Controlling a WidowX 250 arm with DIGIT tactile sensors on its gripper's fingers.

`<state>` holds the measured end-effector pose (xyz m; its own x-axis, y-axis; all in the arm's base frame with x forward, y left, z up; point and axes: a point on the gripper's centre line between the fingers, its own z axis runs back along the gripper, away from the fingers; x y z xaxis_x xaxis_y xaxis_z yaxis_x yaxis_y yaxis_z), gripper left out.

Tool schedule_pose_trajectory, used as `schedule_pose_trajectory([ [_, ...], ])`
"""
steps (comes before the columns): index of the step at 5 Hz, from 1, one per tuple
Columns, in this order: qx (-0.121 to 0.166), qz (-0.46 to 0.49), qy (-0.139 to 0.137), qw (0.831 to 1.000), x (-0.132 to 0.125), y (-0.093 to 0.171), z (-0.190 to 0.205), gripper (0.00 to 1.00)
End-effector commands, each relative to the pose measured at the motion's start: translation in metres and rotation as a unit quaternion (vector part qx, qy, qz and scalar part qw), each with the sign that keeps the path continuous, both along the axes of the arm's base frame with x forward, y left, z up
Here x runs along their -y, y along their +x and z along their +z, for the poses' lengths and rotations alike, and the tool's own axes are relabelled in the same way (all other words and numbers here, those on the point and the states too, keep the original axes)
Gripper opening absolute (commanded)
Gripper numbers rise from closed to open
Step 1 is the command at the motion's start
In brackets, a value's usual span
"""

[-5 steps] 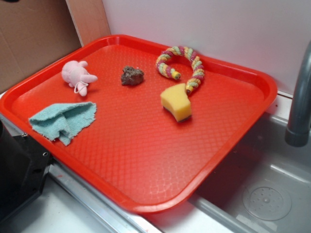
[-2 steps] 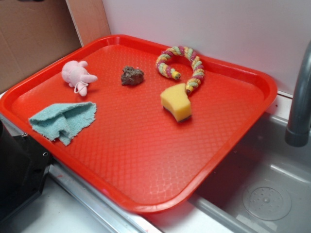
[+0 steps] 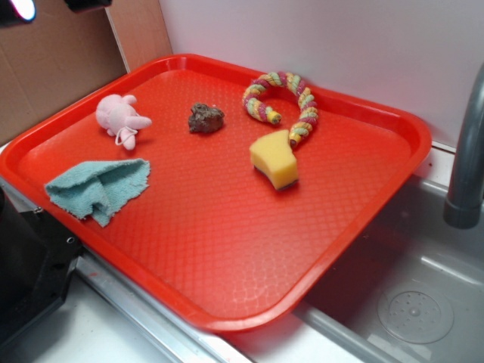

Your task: Grab the pink bunny.

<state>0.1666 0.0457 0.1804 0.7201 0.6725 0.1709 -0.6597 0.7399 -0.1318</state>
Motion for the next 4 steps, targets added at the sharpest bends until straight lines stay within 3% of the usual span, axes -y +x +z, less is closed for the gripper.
schedule_pose_trajectory([
  [1,0.048,0.168,0.032,0.984,-0.045,0.01,-0.033,1.0],
  [3,0.055,0.264,0.066,0.961,-0.07,0.03,-0.08,1.0],
  [4,0.047,0.275,0.069,0.958,-0.078,0.047,-0.114,1.0],
])
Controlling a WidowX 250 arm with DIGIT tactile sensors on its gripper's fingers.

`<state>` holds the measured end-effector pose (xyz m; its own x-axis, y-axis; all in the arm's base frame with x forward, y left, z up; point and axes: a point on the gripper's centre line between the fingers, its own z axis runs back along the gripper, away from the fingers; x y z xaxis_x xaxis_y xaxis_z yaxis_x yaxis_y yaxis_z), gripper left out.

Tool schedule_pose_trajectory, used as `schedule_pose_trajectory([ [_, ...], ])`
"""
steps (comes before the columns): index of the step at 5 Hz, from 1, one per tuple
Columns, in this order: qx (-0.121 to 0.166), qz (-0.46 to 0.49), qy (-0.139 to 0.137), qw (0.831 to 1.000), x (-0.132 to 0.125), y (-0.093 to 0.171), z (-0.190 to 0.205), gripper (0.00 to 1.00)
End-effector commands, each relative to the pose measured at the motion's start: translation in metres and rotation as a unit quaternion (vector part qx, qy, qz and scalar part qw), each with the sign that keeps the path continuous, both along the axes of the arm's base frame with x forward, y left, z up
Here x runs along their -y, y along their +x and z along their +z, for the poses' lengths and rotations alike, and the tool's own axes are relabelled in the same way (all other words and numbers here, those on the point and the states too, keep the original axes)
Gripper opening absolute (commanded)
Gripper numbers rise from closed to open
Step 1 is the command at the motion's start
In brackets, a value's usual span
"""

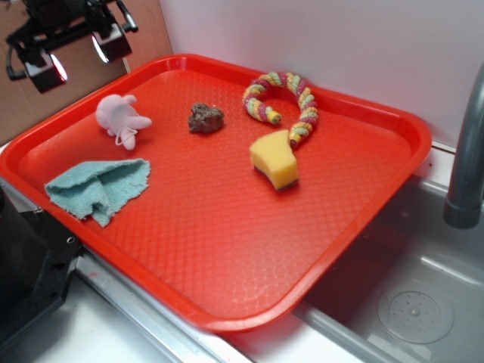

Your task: Grab the pink bunny.

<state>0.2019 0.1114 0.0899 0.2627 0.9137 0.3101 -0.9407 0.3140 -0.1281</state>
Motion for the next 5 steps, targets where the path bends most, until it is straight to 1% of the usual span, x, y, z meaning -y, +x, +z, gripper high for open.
schedule_pose_trajectory([
  [1,-0.019,0.02,0.011,1.0,-0.016,0.022,-0.064,0.45],
  [2,-0.026,0.028,0.017,0.999,-0.015,0.021,-0.075,0.0],
  [3,-0.026,0.032,0.017,0.999,-0.015,0.02,-0.076,0.0],
  [4,-0.015,0.019,0.013,1.0,-0.016,0.019,-0.059,0.0],
  [5,-0.022,-0.067,-0.022,0.997,-0.013,0.021,-0.024,0.0],
])
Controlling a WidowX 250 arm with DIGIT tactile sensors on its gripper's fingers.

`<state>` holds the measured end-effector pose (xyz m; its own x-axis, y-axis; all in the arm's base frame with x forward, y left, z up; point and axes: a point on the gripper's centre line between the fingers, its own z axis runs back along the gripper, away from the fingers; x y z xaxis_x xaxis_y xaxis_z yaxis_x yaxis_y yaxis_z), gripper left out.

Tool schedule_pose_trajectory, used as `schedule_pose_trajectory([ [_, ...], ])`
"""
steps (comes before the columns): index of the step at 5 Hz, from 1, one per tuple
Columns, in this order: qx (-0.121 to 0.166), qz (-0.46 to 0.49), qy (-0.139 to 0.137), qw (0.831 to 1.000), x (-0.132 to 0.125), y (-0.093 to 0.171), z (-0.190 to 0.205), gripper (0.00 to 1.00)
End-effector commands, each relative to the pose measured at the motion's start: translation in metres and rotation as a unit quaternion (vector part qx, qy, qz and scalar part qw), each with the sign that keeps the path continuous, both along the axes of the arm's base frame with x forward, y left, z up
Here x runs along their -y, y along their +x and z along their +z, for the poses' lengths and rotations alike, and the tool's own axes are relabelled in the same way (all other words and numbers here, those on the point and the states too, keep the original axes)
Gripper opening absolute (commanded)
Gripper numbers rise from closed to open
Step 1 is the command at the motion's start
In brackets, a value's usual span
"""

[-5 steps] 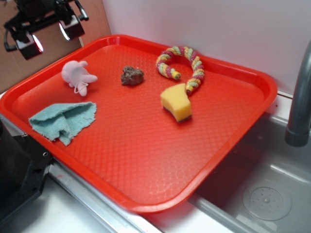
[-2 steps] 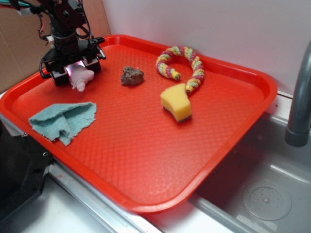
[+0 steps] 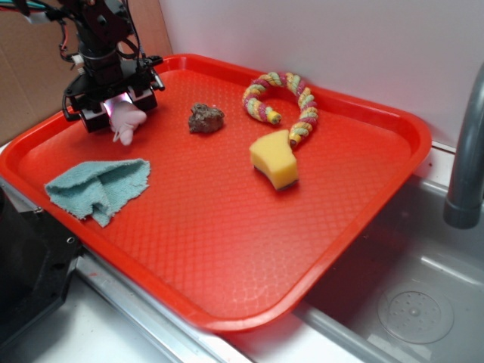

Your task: Grab the pink bunny.

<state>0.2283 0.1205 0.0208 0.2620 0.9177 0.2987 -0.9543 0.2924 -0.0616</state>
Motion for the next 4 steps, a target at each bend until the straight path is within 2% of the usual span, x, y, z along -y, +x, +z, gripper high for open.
schedule_pose_trajectory([
  [1,-0.022,-0.191,-0.066,0.979,0.007,-0.003,0.077,0.0],
  [2,-0.052,-0.31,-0.077,0.946,0.041,-0.008,0.104,0.0],
  [3,-0.066,-0.425,-0.083,0.899,0.079,-0.019,0.129,0.0],
  [4,-0.072,-0.523,-0.09,0.845,0.098,-0.032,0.15,0.0],
])
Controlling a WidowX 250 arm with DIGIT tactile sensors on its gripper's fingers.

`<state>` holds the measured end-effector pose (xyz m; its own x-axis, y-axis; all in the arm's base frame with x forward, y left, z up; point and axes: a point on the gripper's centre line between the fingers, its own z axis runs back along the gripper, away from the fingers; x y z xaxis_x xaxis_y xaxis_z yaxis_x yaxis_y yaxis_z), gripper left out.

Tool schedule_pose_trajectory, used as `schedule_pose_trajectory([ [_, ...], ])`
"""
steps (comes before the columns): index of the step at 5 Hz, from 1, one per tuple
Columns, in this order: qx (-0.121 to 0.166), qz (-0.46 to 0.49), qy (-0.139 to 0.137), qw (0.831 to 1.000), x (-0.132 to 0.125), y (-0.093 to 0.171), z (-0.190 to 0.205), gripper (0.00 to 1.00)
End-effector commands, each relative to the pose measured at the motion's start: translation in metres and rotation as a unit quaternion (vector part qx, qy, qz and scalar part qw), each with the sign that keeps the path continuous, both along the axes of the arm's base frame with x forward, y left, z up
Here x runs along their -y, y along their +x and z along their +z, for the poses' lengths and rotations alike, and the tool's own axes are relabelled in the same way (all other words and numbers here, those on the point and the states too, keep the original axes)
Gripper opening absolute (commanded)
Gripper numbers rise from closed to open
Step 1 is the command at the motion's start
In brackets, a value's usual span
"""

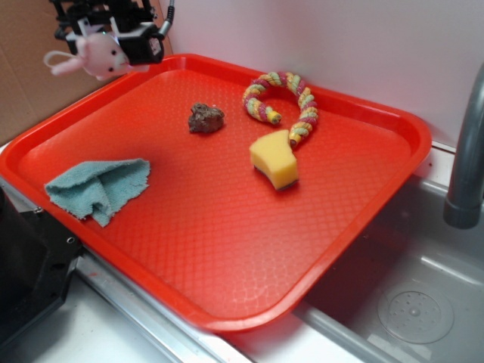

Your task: Grab the pink bunny.

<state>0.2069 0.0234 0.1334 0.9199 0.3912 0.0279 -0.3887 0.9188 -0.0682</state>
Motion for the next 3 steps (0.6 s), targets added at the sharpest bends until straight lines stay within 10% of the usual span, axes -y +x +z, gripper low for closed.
schedule_pose_trajectory([
  [1,0.045,-0.153,-0.021,0.987,0.0207,-0.0283,0.0616,0.0],
  [3,0.045,-0.128,-0.007,0.991,0.0223,-0.0343,0.0684,0.0],
])
